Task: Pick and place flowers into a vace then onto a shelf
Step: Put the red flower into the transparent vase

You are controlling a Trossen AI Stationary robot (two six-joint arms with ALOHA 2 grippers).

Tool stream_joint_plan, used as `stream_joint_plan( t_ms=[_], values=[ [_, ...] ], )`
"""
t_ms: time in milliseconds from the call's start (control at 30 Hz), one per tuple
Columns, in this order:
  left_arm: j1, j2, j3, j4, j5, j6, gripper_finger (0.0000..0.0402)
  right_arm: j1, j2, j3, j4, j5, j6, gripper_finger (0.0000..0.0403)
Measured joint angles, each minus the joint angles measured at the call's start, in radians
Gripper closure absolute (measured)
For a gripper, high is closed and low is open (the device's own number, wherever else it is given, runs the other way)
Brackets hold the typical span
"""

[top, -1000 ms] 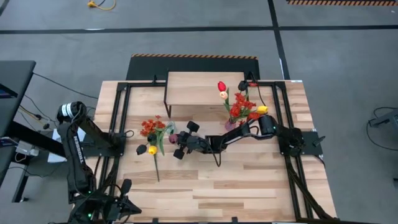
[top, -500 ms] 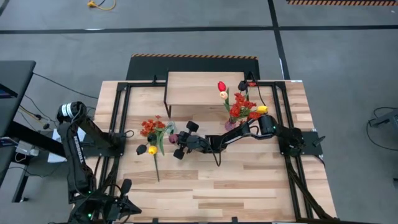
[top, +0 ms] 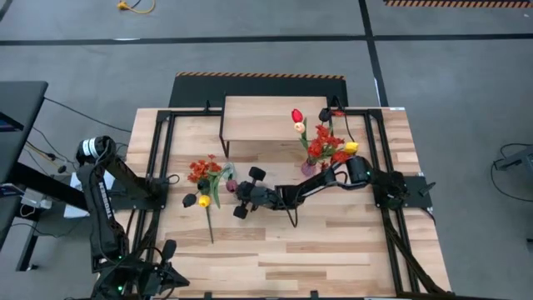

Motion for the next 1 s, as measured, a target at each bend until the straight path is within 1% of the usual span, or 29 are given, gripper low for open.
stream_joint_plan(
  t_ms=[100, 233, 367, 533, 767, 867, 1000],
  values=[
    [0.0, 0.0, 0.0, 0.0, 0.005, -0.001, 0.0401, 0.019, -0.001, 0.0, -0.001, 0.007, -0.001, 0.0403],
    [0.0, 0.0, 0.0, 0.0, 0.006, -0.003, 0.0401, 0.053, -0.016, 0.0, -0.016, 0.066, -0.035, 0.0403],
    [0.0, 0.0, 0.0, 0.0, 0.006, -0.003, 0.0401, 0.081, -0.038, 0.0, -0.044, 0.093, -0.041, 0.0403],
    [0.0, 0.0, 0.0, -0.001, 0.006, -0.003, 0.0401, 0.112, -0.042, 0.0, -0.077, 0.174, -0.05, 0.0403],
    [0.0, 0.0, 0.0, -0.009, 0.006, -0.005, 0.0401, 0.113, -0.042, 0.0, -0.19, 0.199, 0.018, 0.0403],
    [0.0, 0.0, 0.0, -0.009, 0.006, -0.008, 0.0401, 0.109, -0.042, 0.0, -0.211, 0.235, 0.037, 0.0403],
    [0.0, 0.0, 0.0, -0.009, 0.007, -0.008, 0.0401, 0.11, -0.042, 0.0, -0.225, 0.237, 0.039, 0.0403]
  ],
)
